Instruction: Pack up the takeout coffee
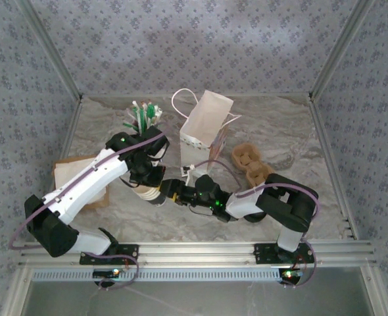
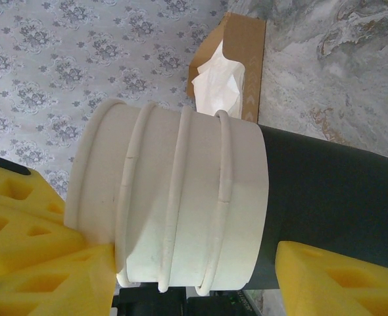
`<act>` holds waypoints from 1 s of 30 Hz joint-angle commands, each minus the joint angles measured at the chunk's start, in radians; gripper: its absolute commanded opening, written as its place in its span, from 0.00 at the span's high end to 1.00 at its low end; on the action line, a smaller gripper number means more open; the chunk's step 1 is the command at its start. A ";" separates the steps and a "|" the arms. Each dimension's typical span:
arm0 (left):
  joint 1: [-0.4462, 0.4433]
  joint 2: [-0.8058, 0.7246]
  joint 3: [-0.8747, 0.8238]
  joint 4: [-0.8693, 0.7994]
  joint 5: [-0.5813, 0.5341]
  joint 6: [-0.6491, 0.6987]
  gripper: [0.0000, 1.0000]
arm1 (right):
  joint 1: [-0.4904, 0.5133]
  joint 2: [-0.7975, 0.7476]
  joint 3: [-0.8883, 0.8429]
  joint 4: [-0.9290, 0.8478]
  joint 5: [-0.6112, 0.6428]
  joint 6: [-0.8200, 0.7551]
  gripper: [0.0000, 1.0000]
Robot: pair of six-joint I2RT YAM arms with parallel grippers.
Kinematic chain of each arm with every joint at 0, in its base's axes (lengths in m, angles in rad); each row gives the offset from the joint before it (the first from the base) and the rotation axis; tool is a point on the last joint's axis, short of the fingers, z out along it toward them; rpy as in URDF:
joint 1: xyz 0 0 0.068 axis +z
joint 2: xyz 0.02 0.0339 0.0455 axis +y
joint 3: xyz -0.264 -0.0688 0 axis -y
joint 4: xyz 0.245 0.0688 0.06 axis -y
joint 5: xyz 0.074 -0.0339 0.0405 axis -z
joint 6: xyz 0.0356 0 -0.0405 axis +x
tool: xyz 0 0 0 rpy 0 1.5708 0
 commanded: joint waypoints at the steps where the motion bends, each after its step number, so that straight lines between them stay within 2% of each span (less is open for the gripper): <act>1: 0.003 -0.035 0.016 -0.009 -0.001 0.012 1.00 | 0.010 0.026 0.001 -0.104 0.029 0.011 0.34; 30: 0.012 -0.020 0.043 -0.032 -0.021 0.025 1.00 | 0.012 0.007 -0.003 -0.140 0.031 0.015 0.33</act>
